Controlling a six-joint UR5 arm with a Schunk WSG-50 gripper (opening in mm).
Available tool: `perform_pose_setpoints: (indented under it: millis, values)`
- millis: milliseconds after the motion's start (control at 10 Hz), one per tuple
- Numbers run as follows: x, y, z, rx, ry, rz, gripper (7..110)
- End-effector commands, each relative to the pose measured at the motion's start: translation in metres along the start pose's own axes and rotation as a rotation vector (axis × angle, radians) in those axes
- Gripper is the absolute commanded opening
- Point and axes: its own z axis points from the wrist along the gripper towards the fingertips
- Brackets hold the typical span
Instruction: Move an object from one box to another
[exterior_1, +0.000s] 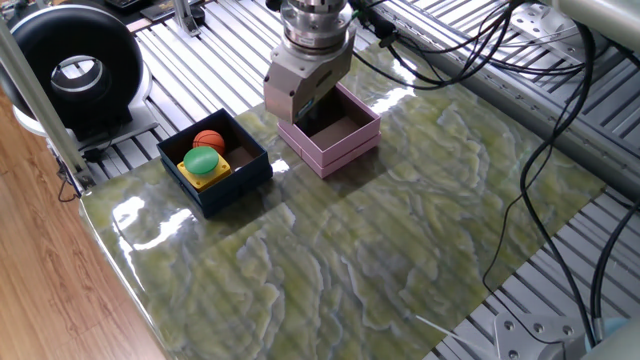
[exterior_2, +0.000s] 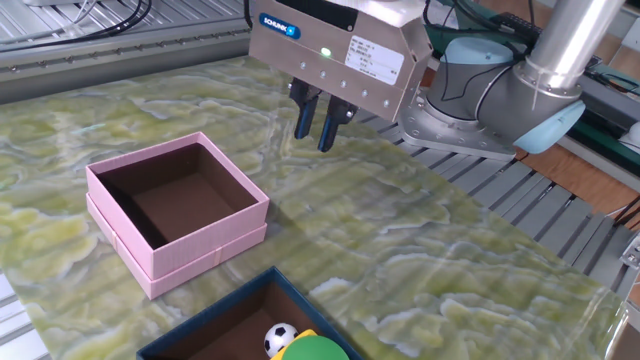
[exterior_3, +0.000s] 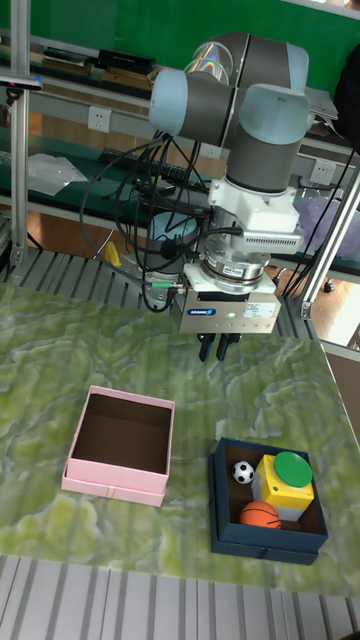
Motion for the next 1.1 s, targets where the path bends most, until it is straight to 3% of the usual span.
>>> perform_pose_setpoints:
  millis: [0, 100, 300, 400, 700, 900, 1000]
  values:
    - [0.0, 0.001, -0.001, -0.008, -0.001, -0.016, 22]
    - [0.002, -0.006, -0.003, 0.012, -0.011, -0.032, 22]
    - [0.048, -0.019, -0.02, 0.013, -0.007, -0.041, 22]
    - [0.056, -0.021, -0.022, 0.017, -0.005, -0.032, 22]
    - [0.055, -0.015, -0.022, -0.005, -0.008, -0.02, 22]
    - [0.06, -0.028, -0.022, 0.044, 0.011, -0.003, 22]
    - [0.061, -0.028, -0.022, 0.045, 0.013, 0.001, 44]
